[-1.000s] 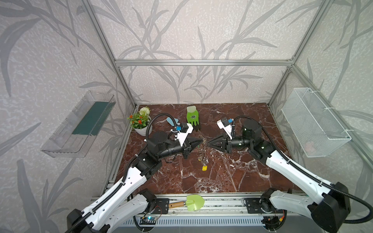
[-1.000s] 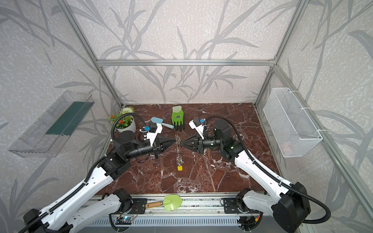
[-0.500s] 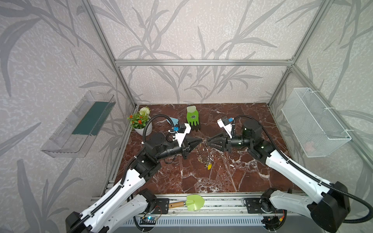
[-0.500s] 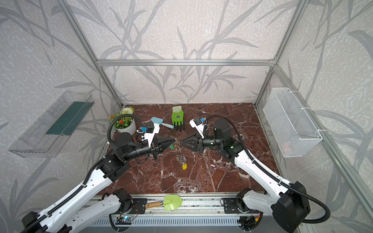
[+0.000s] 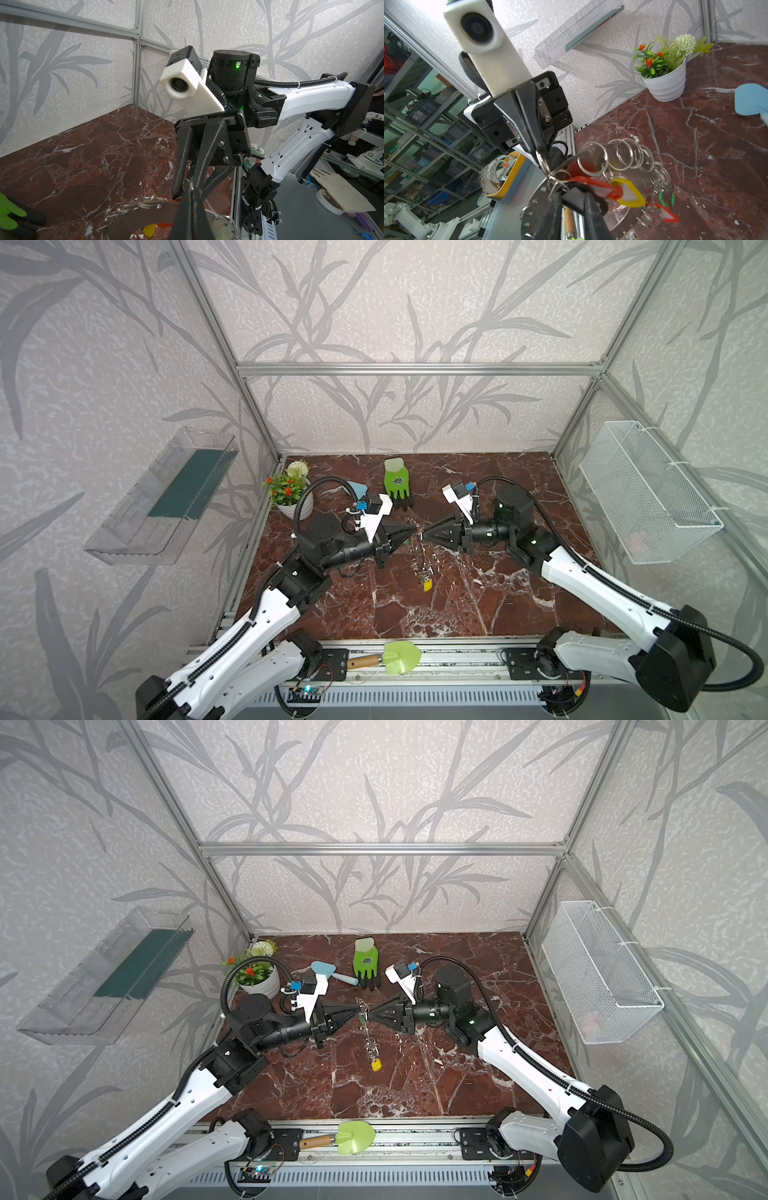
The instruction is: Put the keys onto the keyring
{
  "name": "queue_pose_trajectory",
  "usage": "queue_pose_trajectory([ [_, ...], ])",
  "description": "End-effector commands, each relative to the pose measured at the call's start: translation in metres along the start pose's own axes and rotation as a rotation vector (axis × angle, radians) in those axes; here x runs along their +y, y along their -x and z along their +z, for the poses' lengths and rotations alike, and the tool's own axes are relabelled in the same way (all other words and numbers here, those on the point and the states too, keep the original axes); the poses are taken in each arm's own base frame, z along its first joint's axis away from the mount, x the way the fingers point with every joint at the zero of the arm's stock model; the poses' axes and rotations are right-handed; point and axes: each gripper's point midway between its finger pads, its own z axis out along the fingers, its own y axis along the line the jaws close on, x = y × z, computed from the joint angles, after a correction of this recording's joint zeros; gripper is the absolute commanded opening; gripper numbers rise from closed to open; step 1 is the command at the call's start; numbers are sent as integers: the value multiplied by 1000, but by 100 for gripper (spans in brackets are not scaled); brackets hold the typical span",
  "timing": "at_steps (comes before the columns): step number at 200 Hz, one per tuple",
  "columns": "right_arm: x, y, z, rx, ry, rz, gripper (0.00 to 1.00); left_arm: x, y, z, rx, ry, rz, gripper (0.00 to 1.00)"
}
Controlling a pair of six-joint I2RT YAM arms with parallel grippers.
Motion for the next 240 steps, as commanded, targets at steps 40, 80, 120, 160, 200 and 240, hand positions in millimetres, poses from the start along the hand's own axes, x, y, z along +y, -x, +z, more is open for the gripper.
queue_pose_trajectory([
  [40, 17, 5, 0, -22, 64, -54, 16, -1, 22, 1, -108, -6, 26, 0],
  [80, 14, 3, 0, -20, 44, -47, 7, 2, 24, 2, -136, 0, 21, 0],
  [120, 11, -1, 1, -10, 46, -36, 0, -2, 31, -2, -198, -9, 23, 0],
  [160, 16, -1, 5, -4, 97, -38, 0, -10, 34, -3, -245, -50, 10, 0],
  [200, 16, 1, 10, 4, 115, -38, 8, -24, 30, 1, -234, -106, 20, 0],
  [240, 15, 1, 11, 8, 111, -37, 10, -30, 28, 3, -238, -126, 28, 0],
])
